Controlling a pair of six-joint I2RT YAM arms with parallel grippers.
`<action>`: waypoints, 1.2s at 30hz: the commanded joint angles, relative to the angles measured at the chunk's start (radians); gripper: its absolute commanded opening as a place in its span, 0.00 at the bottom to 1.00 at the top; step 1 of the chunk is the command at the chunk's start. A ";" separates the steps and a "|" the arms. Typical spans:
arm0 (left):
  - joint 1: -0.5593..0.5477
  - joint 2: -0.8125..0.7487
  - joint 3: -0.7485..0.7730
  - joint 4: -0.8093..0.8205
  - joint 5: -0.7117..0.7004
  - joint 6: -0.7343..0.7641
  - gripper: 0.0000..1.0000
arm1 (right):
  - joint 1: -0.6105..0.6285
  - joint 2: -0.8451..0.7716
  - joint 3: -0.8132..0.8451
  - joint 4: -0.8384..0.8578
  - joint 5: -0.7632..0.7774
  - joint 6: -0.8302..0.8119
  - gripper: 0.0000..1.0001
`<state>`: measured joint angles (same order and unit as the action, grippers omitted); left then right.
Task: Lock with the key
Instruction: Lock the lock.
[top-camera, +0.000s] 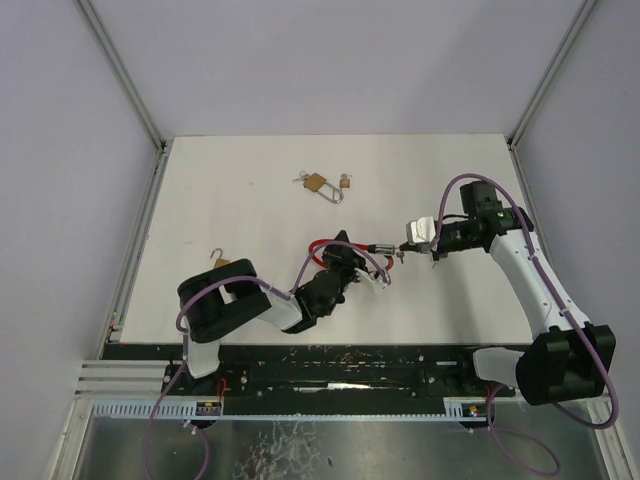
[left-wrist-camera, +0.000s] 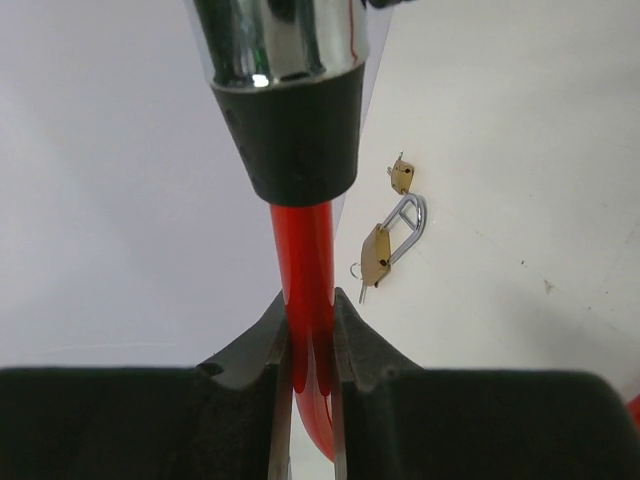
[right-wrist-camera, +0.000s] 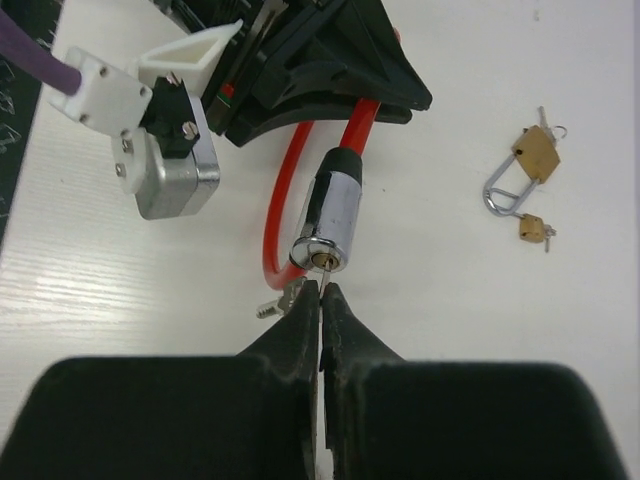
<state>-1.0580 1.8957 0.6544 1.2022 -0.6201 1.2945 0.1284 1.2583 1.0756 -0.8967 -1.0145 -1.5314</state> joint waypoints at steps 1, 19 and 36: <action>0.014 -0.020 -0.003 -0.121 -0.020 -0.045 0.00 | 0.002 -0.081 -0.009 0.014 0.133 -0.095 0.00; 0.098 -0.219 0.040 -0.439 0.050 -0.058 0.00 | -0.002 -0.124 0.160 0.055 0.246 0.073 0.00; 0.046 -0.476 0.181 -1.158 0.112 -0.444 0.00 | -0.052 0.268 0.506 -0.544 -0.060 0.334 0.00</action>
<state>-1.0042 1.4620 0.8242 0.3210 -0.4507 0.9840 0.1017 1.5150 1.5440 -1.2503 -1.0210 -1.1854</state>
